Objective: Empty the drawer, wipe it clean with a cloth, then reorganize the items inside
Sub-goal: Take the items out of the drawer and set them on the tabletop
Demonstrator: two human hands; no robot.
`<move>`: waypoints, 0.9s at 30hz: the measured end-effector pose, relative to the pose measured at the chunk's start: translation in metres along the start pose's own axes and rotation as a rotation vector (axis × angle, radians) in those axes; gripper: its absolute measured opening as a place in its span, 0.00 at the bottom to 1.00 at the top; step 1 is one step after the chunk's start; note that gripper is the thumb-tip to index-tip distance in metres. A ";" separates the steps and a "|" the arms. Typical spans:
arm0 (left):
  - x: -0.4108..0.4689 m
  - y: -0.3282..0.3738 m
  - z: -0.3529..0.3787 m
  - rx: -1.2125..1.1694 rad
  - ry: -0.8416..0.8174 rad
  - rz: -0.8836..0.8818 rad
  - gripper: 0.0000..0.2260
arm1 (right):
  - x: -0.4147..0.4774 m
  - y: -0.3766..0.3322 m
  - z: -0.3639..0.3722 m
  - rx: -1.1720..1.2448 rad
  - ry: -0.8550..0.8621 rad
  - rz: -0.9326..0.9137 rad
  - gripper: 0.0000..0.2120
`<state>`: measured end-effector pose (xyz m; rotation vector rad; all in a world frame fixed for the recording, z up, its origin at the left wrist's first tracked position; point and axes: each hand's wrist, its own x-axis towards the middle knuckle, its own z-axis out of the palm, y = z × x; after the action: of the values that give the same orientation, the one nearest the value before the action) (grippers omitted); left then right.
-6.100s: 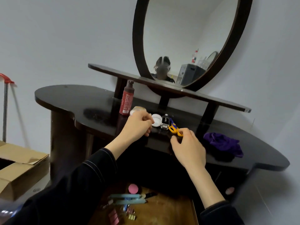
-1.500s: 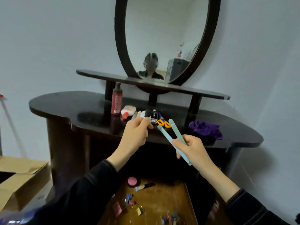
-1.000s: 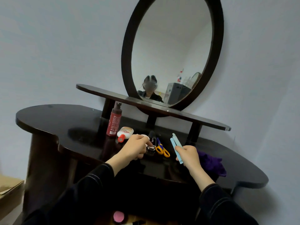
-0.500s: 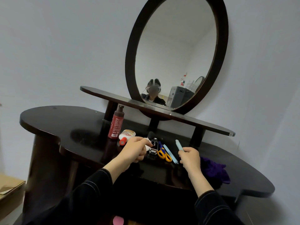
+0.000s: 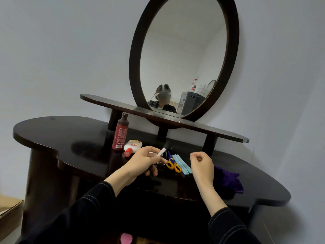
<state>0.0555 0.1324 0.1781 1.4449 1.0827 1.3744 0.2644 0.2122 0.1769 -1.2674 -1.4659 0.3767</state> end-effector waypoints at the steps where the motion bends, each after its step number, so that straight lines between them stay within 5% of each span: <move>1: -0.001 0.000 0.000 0.043 -0.025 0.008 0.07 | -0.004 -0.003 0.000 0.102 -0.031 -0.040 0.06; 5: -0.003 0.000 0.002 0.190 -0.076 0.049 0.05 | -0.019 -0.016 -0.005 0.346 -0.335 -0.088 0.12; 10: -0.003 -0.002 0.003 0.220 -0.069 0.065 0.04 | -0.022 -0.018 -0.009 0.550 -0.561 0.075 0.07; 14: 0.001 -0.004 0.004 0.147 0.331 0.089 0.04 | -0.018 -0.014 -0.009 0.642 -0.441 0.165 0.05; 18: -0.004 -0.004 -0.005 0.010 0.656 0.127 0.08 | -0.020 -0.013 -0.003 0.505 -0.493 0.117 0.04; 22: -0.023 0.000 -0.011 -0.060 0.611 0.189 0.11 | -0.032 -0.021 0.011 0.398 -0.586 0.050 0.06; 27: -0.040 -0.004 -0.045 0.198 0.603 0.144 0.09 | -0.054 -0.040 0.034 0.282 -0.728 -0.099 0.05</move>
<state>0.0097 0.0955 0.1656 1.2903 1.5488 1.9211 0.2057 0.1647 0.1692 -0.8532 -1.9794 1.0148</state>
